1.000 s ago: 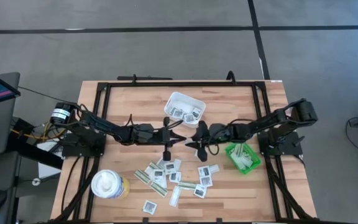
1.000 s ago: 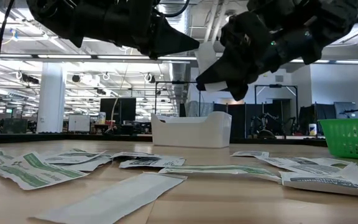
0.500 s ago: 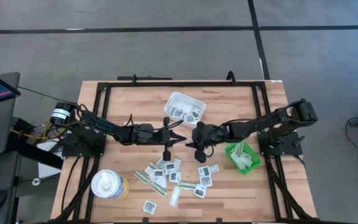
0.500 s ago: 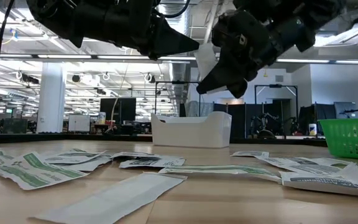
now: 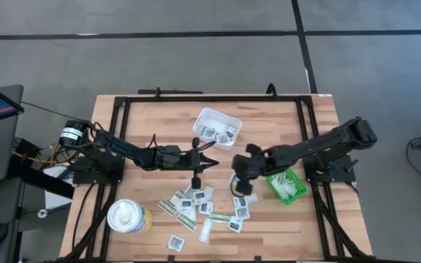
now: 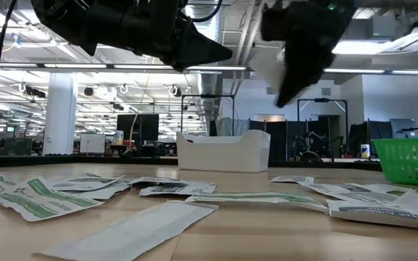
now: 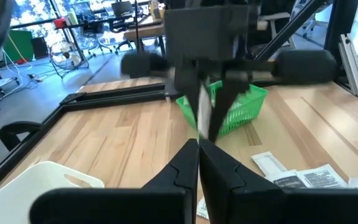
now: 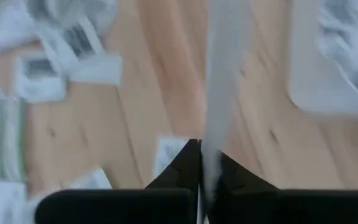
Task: Pick & Place First Aid Supplies
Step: Put the bandage pack into the green bin, then put the towelette pack into the white bin
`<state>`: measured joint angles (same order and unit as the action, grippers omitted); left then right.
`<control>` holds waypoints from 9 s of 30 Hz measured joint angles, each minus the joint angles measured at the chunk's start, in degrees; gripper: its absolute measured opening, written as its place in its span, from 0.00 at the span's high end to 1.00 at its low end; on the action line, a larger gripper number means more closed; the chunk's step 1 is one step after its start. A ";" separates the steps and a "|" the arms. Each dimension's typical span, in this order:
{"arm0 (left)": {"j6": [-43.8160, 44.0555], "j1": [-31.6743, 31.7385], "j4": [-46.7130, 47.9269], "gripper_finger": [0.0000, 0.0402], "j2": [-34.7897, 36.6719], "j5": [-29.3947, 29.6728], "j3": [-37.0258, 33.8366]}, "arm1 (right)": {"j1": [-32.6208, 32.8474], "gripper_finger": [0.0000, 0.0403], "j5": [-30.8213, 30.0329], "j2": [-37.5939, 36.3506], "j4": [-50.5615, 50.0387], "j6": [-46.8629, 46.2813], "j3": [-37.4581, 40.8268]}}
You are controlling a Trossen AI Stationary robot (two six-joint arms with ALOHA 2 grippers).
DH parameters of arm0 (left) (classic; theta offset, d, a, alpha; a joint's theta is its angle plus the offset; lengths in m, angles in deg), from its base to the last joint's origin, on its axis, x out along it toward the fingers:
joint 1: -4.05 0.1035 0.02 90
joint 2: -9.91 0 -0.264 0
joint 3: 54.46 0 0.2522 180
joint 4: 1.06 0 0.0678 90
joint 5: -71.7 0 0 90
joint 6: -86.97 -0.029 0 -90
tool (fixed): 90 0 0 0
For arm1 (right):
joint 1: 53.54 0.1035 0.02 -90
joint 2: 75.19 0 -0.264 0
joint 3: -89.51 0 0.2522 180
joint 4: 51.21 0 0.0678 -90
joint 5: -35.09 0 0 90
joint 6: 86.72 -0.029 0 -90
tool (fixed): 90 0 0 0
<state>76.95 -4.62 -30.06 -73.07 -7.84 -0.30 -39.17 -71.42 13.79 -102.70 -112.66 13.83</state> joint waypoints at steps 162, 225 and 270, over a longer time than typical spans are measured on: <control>1.49 0.11 1.40 0.97 -0.02 0.00 0.00 | -3.16 0.89 7.46 9.73 19.08 -1.96 14.01; 14.51 -7.76 14.53 0.76 -0.05 -7.76 0.00 | 4.45 0.75 -11.54 -25.68 16.32 11.17 20.13; 23.96 -12.43 22.34 0.84 -11.76 7.78 -2.73 | 1.32 0.75 -10.28 -29.33 26.19 15.40 23.46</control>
<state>100.91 -17.05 -7.72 -84.83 -0.05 -3.03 -37.86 -81.69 -15.53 -76.51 -97.26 37.29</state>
